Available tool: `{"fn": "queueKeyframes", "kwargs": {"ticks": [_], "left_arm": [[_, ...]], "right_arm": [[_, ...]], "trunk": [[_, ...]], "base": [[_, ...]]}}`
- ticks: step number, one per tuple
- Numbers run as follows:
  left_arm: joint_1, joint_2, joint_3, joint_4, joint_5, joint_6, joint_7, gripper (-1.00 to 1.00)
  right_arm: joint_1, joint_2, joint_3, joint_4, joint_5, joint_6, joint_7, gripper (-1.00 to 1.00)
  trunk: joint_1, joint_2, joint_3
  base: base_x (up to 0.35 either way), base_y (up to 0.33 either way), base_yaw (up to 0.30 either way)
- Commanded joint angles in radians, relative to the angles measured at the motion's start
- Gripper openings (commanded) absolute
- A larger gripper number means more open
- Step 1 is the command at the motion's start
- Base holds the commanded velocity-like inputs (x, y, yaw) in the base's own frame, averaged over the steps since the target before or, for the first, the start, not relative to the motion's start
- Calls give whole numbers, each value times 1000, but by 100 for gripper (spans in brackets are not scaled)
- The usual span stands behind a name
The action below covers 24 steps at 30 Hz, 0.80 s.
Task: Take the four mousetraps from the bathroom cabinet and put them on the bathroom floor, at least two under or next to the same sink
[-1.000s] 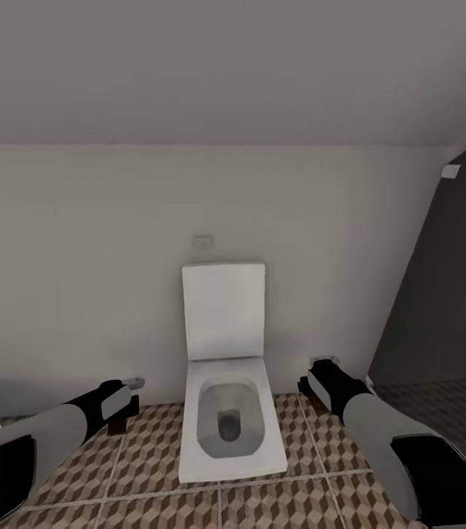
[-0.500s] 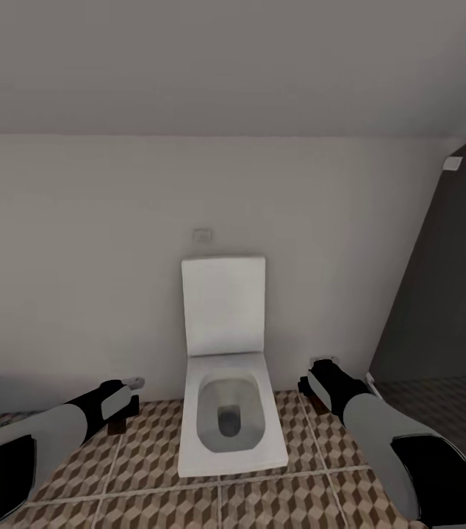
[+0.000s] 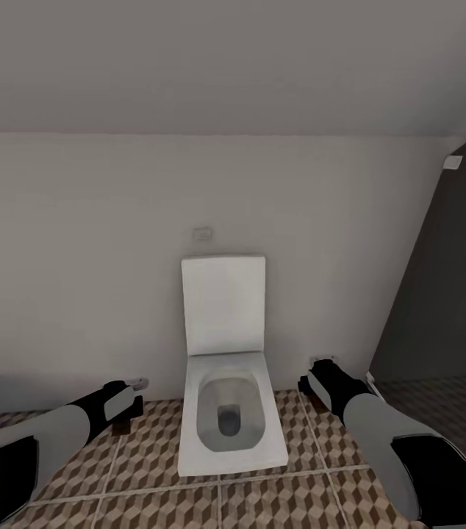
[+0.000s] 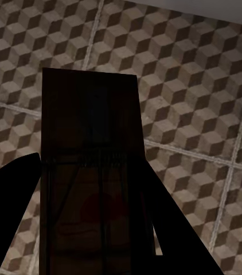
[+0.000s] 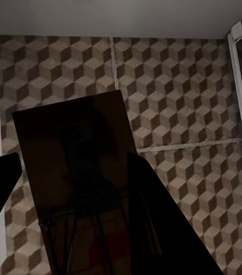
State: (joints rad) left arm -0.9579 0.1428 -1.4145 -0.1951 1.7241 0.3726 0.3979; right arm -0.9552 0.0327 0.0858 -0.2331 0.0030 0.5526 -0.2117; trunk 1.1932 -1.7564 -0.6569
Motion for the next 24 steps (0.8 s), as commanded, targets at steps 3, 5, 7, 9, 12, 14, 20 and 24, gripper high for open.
{"fn": "queueKeyframes", "kwargs": {"ticks": [3, 5, 7, 9, 12, 14, 20, 24], "left_arm": [[-1, 0, -4, -4, 4, 2, 7, -100], [-1, 0, -4, -4, 4, 2, 7, -100], [-1, 0, -4, -4, 5, 2, 7, -100], [-1, 0, -4, -4, 5, 2, 7, -100], [-1, 0, -4, -3, 5, 2, 7, -100], [-1, 0, -4, -3, 5, 2, 7, -100], [-1, 1, 7, -3, 5, 3, 8, -100], [-1, 1, 37, -3, 4, 3, 9, -100]], "right_arm": [[0, 0, 8, -2, 0, 7, -2, -100], [0, -1, 8, -2, 1, 7, -2, -100], [0, -2, 8, -2, 1, 7, -3, -100], [0, -5, 7, -2, 0, 7, -3, -100], [0, -9, 6, -3, -1, 7, -3, -100], [0, -9, 6, -3, -1, 7, -4, -100], [0, -11, 6, -2, -1, 7, -4, -100], [0, -11, 6, -3, -1, 7, -3, -100]], "trunk": [[0, -1, -1], [0, -1, -1], [0, -1, -1], [0, -1, -1], [0, -1, -1], [0, -1, -1], [0, -1, -1], [8, -15, -7]], "base": [[0, 0, 0], [0, 0, 0], [0, 0, 0], [0, 0, 0], [0, 0, 0], [0, 0, 0], [0, 0, 0], [0, 0, 0]]}}
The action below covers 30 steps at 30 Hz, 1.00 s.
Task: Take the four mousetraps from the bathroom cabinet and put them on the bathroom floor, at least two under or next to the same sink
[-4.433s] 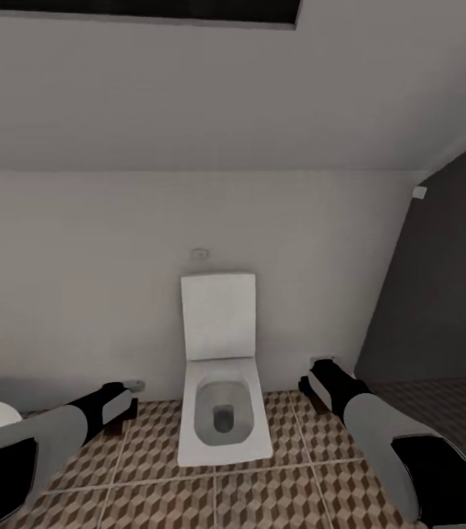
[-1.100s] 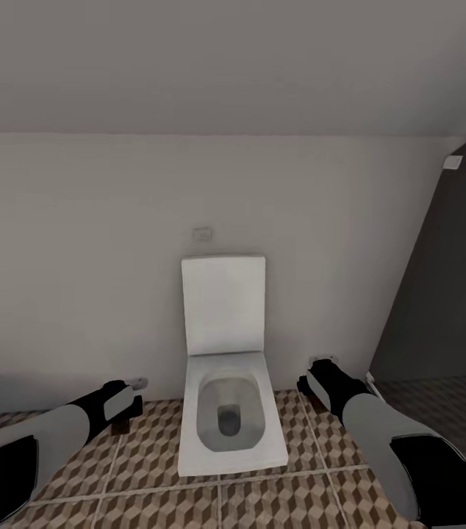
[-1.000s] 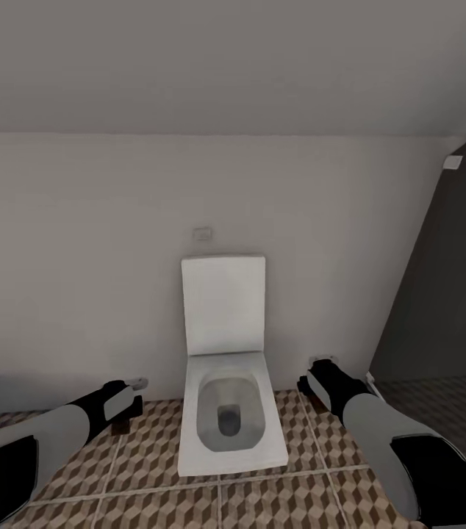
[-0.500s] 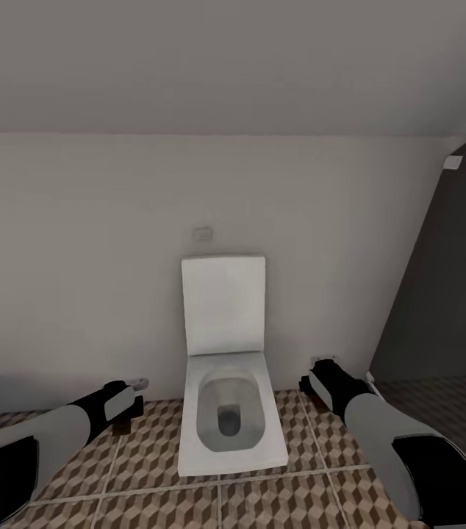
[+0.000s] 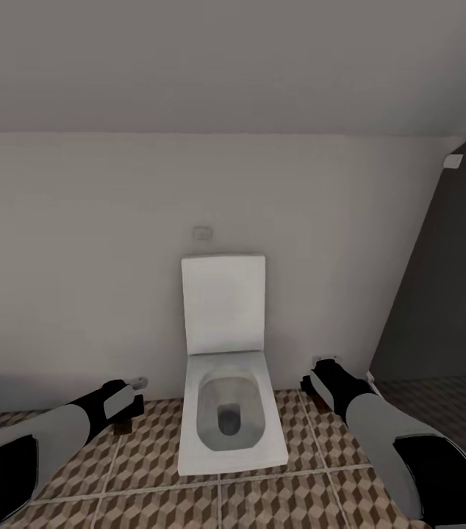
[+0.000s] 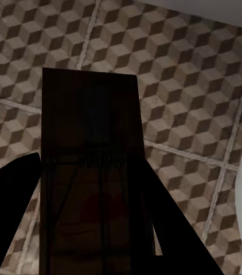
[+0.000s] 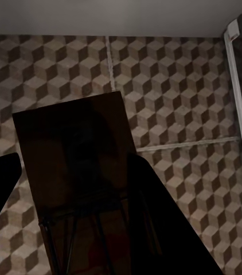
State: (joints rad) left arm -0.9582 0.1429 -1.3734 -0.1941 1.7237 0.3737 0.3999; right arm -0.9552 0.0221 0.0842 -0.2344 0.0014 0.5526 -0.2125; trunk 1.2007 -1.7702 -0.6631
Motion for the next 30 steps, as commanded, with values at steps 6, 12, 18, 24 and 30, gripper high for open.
{"fn": "queueKeyframes", "kwargs": {"ticks": [6, 12, 18, 24, 30], "left_arm": [[-1, 2, 21, -4, 4, 2, 7, -100], [-1, 3, 28, -3, 4, 2, 7, -100], [-1, 3, 28, -2, 4, 2, 7, -100], [-2, 3, 28, -2, 4, 2, 7, -100], [-1, 3, 28, -3, 4, 2, 7, -100]], "right_arm": [[-1, 1, 9, -1, 0, 7, -2, -100], [-1, 2, 10, -1, 3, 7, -2, -100], [-1, 4, 11, -1, 4, 8, -2, -100], [-1, 7, 11, -1, 5, 9, -2, -100], [-1, 4, 11, -1, 5, 9, -2, -100]], "trunk": [[23, -43, -20], [46, -85, -39], [69, -127, -58], [92, -169, -76], [115, -211, -95]], "base": [[0, 0, 0], [0, 0, 0], [0, 0, 0], [0, 0, 0], [0, 0, 0]]}}
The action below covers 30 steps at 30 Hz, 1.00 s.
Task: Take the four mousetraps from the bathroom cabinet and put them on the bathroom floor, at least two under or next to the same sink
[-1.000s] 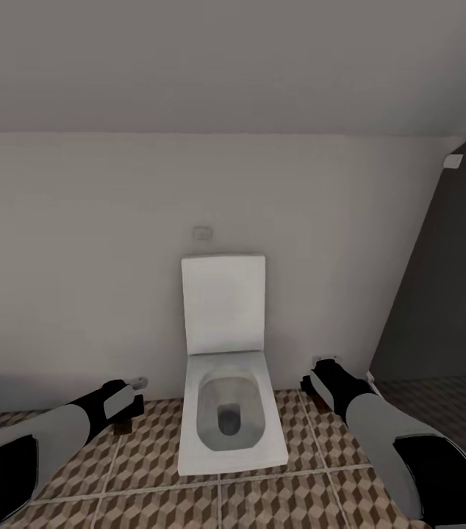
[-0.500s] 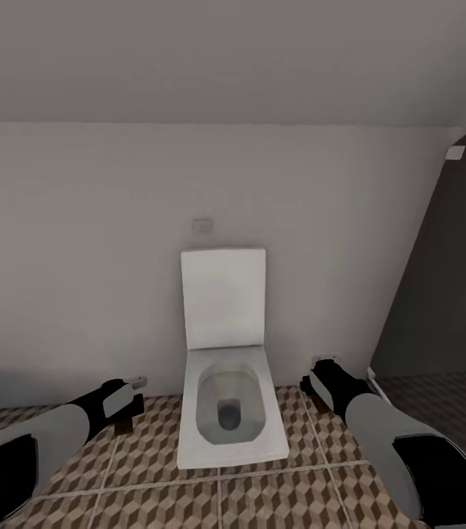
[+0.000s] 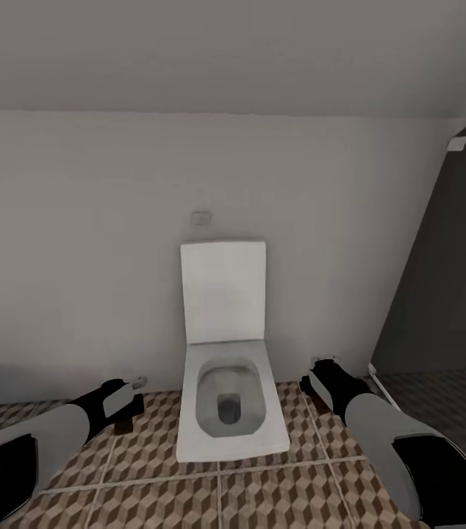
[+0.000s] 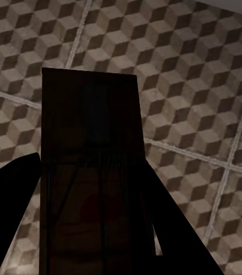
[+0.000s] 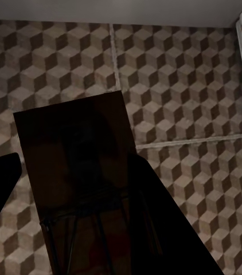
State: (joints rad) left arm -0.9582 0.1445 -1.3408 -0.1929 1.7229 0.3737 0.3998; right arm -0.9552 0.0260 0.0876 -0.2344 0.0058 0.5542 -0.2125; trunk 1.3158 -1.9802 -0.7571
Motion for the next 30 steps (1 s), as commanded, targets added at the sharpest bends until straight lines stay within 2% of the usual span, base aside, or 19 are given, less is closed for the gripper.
{"fn": "queueKeyframes", "kwargs": {"ticks": [1, 22, 30], "left_arm": [[-1, 2, -5, -4, 4, 2, 7, -100], [-1, 5, -5, -3, 4, 2, 6, -100], [-1, 11, -6, -4, 4, 1, -13, -100]], "right_arm": [[0, -2, 7, -1, 0, 7, -2, -100], [0, -3, 7, -1, 0, 7, -2, -100], [0, -3, 7, 0, 0, 7, -2, -100]], "trunk": [[0, -1, -1], [0, -1, -1], [0, -1, -1]], "base": [[0, 0, 0], [0, 0, 0], [81, -115, 0]]}}
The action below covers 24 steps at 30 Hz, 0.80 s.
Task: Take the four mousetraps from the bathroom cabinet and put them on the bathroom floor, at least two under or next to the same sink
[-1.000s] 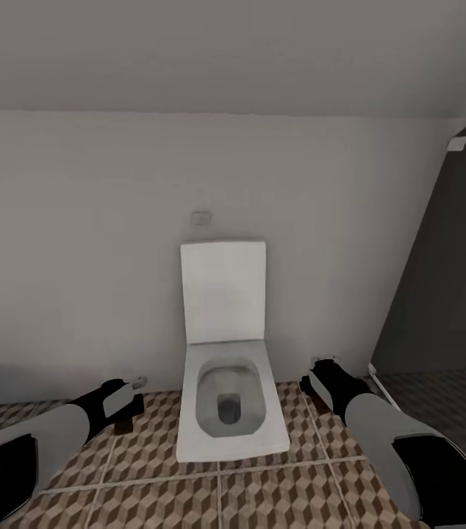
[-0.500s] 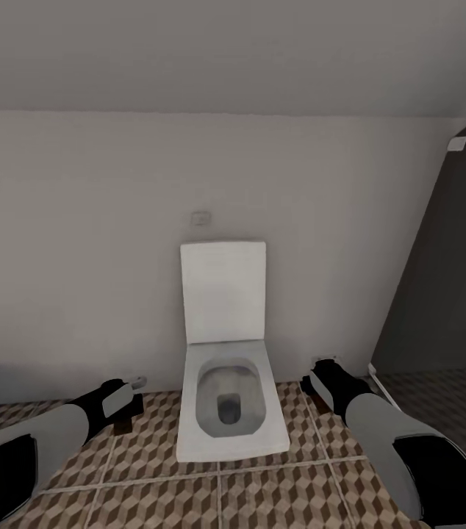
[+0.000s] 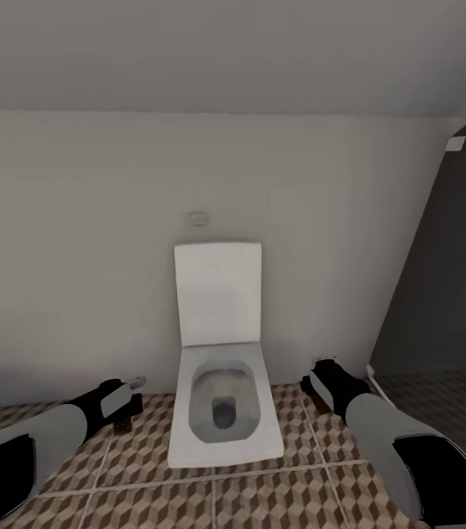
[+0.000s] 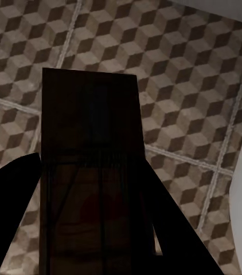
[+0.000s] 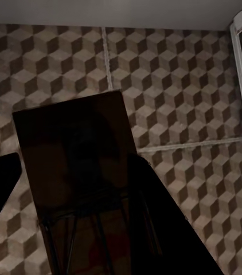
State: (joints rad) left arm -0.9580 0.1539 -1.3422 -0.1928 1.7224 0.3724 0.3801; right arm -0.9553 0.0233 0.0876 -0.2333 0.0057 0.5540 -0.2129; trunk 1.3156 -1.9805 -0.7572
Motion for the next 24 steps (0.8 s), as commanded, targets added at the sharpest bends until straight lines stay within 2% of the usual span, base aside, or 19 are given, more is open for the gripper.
{"fn": "queueKeyframes", "kwargs": {"ticks": [1, 8, 14, 24], "left_arm": [[-1, 3, -5, -3, 5, 3, 2, -100], [-1, 5, 1, -1, 6, 3, -7, -100], [-1, 6, 31, 0, 5, 3, -7, -100], [-1, 7, 37, 4, 5, 3, -7, -100]], "right_arm": [[0, 0, 7, -2, 0, 7, -2, -100], [0, 0, 7, -3, 0, 7, -2, -100], [0, 0, 7, -1, 0, 7, -2, -100], [0, 0, 7, -2, 0, 7, -2, -100]], "trunk": [[0, 0, -1], [0, 0, -1], [0, 0, -1], [0, 0, -1]], "base": [[116, -117, 0], [35, -36, 0], [2, -2, 0], [0, 0, 0]]}}
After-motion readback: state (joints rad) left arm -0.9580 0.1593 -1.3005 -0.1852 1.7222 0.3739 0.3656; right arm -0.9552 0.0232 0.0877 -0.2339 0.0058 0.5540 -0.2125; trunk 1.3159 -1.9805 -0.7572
